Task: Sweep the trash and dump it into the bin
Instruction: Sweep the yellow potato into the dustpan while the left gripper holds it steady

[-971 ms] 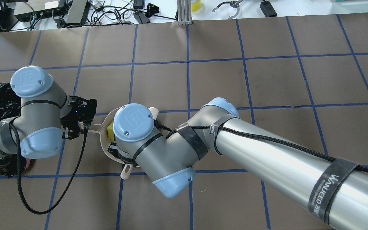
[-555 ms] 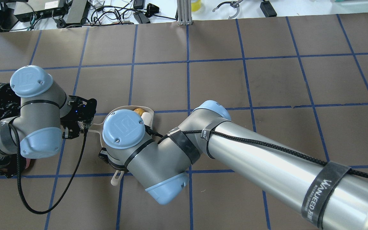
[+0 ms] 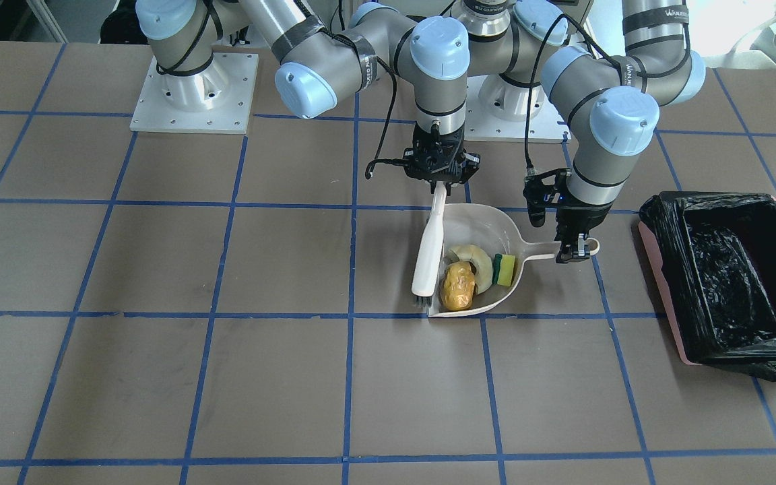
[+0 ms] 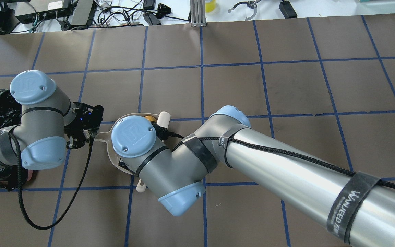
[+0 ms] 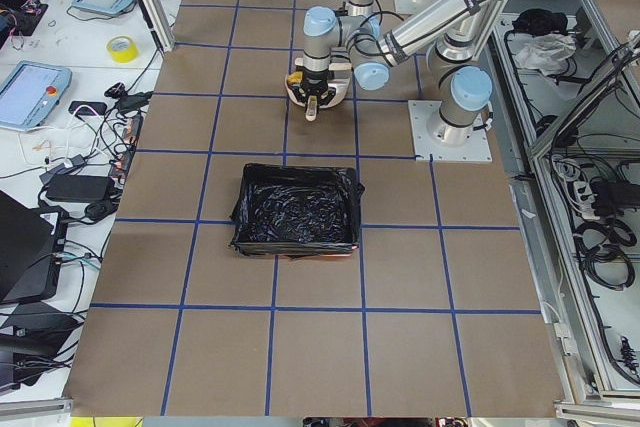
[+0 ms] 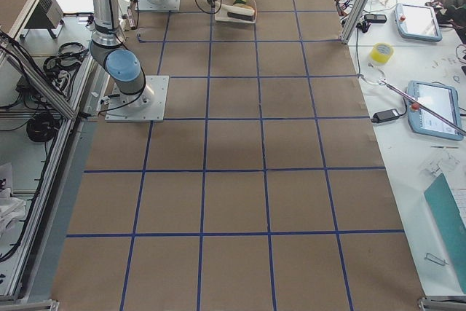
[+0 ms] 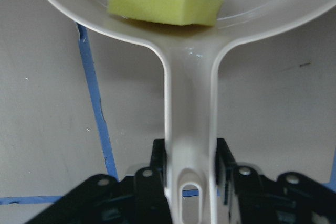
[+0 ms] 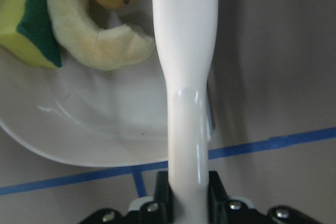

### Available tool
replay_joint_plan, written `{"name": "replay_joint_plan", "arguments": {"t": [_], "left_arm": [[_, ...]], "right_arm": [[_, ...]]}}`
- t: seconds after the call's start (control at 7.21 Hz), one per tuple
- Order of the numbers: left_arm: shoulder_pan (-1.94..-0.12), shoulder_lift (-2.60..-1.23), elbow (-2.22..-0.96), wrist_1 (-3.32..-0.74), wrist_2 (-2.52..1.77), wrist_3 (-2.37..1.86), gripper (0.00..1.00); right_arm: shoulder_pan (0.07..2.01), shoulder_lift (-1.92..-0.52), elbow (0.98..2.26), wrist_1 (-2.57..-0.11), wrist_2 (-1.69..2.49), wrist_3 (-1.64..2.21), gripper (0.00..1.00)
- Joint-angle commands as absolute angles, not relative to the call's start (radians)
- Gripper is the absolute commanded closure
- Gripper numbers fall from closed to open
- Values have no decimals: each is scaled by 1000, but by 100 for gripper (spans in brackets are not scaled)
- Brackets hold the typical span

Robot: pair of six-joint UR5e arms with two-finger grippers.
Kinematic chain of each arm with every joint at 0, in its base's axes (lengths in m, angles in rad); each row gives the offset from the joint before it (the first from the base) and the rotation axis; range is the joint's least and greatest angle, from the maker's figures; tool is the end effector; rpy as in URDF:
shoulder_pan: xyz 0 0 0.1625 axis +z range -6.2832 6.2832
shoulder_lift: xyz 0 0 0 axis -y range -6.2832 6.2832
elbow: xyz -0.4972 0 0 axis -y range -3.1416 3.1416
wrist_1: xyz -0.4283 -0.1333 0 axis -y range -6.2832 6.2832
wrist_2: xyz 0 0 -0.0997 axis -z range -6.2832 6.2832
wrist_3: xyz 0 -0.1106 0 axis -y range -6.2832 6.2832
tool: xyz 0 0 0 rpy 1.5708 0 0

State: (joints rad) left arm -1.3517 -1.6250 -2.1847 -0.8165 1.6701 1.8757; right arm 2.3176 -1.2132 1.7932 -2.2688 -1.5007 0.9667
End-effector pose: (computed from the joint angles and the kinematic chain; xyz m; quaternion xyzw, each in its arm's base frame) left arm -0.0168 -0.4873 0.2926 0.7337 0.6762 0.0214 0.0621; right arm 0.5412 -0.3770 0.2957 0.1074 0.9918 -0.0122 0.0674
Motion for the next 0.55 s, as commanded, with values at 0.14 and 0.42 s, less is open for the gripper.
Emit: {"name": "replay_joint_plan", "arguments": {"t": [0.14,0.42], "left_arm": [[-1321,-1634,-2160,-824,1643,1876,100],[-1222,-1638,-2045,-962,1524,1878,100]], "right_arm": [[2274,-1215,1801,-2197,-1670,775,100],[2145,-1239,1801,-2151,-1655,675,100]]}}
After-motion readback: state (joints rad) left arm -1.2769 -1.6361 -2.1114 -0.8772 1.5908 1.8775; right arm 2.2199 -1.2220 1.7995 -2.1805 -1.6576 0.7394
